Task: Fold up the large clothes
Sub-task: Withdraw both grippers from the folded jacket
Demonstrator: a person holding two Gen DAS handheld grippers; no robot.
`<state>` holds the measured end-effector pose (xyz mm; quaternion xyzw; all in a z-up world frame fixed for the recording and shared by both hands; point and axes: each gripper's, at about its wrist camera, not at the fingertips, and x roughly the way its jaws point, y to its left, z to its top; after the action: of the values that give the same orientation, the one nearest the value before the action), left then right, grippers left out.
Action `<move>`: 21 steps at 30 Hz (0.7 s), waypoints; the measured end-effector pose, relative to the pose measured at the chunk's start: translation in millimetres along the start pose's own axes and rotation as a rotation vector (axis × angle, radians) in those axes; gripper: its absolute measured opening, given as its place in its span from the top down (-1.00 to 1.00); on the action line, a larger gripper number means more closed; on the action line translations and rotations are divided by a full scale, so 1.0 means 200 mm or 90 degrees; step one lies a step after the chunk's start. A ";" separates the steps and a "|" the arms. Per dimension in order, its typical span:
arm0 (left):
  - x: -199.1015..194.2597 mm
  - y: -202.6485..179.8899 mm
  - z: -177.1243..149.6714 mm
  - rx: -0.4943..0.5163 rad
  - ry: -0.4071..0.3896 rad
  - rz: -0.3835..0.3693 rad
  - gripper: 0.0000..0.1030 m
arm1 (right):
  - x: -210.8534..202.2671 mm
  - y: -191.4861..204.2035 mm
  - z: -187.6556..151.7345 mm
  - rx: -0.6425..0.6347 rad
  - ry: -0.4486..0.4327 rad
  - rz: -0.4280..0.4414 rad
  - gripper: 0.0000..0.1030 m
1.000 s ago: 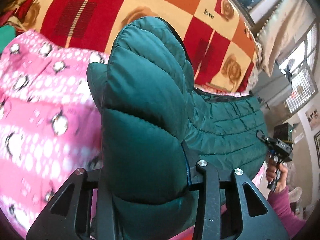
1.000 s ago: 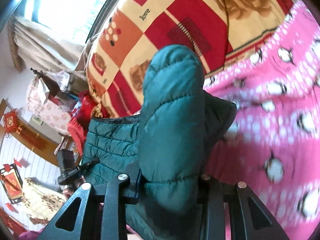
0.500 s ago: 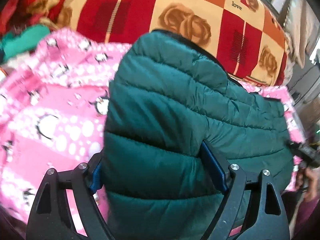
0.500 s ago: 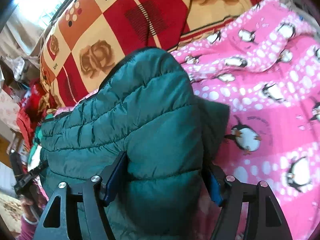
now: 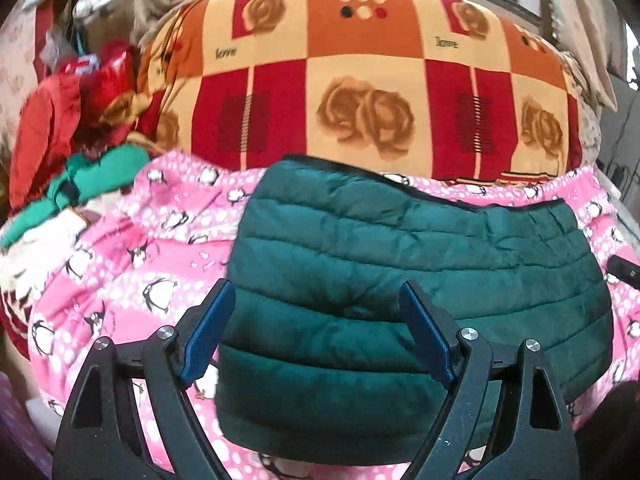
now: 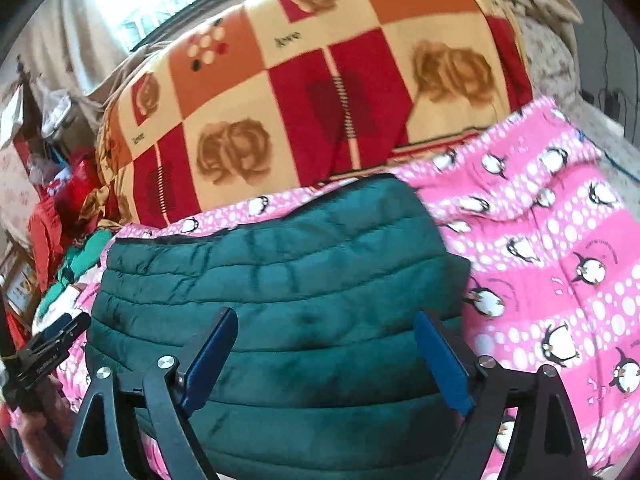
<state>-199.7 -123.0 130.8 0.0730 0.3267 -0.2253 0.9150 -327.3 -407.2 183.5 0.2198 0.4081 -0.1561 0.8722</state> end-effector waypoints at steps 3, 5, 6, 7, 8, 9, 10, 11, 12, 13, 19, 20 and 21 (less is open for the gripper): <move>-0.02 -0.08 -0.02 0.016 -0.011 -0.001 -0.64 | 0.02 0.13 -0.04 -0.031 -0.012 0.005 -0.71; -0.02 -0.13 -0.04 0.027 -0.015 0.004 -0.64 | 0.04 0.20 -0.07 -0.051 -0.024 -0.004 -0.71; -0.02 -0.16 -0.05 0.033 -0.017 0.008 -0.64 | 0.04 0.23 -0.08 -0.060 -0.029 -0.010 -0.71; -0.02 -0.18 -0.07 0.038 -0.019 0.012 -0.64 | 0.06 0.26 -0.09 -0.069 -0.032 -0.016 -0.71; -0.02 -0.20 -0.08 0.042 -0.019 0.017 -0.64 | 0.06 0.28 -0.10 -0.075 -0.031 -0.018 -0.71; -0.02 -0.22 -0.10 0.046 -0.018 0.019 -0.64 | 0.07 0.29 -0.11 -0.081 -0.029 -0.018 -0.71; -0.01 -0.23 -0.11 0.048 -0.017 0.018 -0.64 | 0.08 0.31 -0.12 -0.089 -0.028 -0.016 -0.71; -0.01 -0.23 -0.12 0.049 -0.016 0.017 -0.64 | 0.09 0.32 -0.13 -0.095 -0.028 -0.017 -0.71; 0.00 -0.23 -0.12 0.049 -0.016 0.013 -0.64 | 0.09 0.33 -0.13 -0.099 -0.029 -0.020 -0.71; 0.00 -0.23 -0.13 0.048 -0.017 0.012 -0.64 | 0.09 0.33 -0.14 -0.104 -0.030 -0.024 -0.71; -0.01 -0.21 -0.12 0.026 -0.034 0.017 -0.64 | 0.10 0.34 -0.15 -0.107 -0.035 -0.032 -0.78; -0.01 -0.21 -0.12 0.023 -0.037 0.021 -0.64 | 0.10 0.34 -0.15 -0.107 -0.035 -0.032 -0.78; -0.01 -0.21 -0.12 0.022 -0.037 0.025 -0.64 | 0.10 0.34 -0.15 -0.108 -0.035 -0.032 -0.78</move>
<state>-233.5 -152.1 114.8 0.0887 0.2945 -0.2147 0.9270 -303.0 -336.5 167.4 0.1305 0.4010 -0.1491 0.8944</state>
